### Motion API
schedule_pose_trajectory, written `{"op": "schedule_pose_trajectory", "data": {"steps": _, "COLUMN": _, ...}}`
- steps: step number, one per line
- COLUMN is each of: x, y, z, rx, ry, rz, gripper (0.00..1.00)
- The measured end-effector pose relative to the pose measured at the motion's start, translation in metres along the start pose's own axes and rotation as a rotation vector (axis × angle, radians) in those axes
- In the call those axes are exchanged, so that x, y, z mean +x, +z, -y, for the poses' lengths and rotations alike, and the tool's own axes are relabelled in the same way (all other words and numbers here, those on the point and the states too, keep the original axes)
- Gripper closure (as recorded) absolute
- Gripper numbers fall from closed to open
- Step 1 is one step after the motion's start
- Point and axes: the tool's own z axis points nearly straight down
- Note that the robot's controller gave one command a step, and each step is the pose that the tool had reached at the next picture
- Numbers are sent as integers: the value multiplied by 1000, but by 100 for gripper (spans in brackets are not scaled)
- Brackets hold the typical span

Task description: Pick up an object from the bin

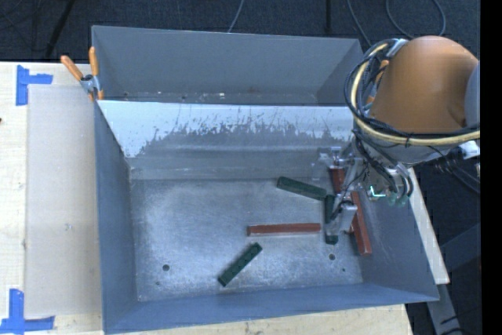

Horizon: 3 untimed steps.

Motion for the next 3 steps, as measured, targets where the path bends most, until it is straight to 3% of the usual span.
{"op": "schedule_pose_trajectory", "data": {"steps": 1, "x": -17, "y": 137, "z": 19, "rx": 0, "ry": -561, "rz": 2, "gripper": 0}}
{"op": "schedule_pose_trajectory", "data": {"steps": 2, "x": -62, "y": 173, "z": -6, "rx": 1, "ry": -667, "rz": 8, "gripper": 0}}
{"op": "schedule_pose_trajectory", "data": {"steps": 3, "x": -72, "y": 172, "z": 1, "rx": 3, "ry": -775, "rz": 9, "gripper": 0}}
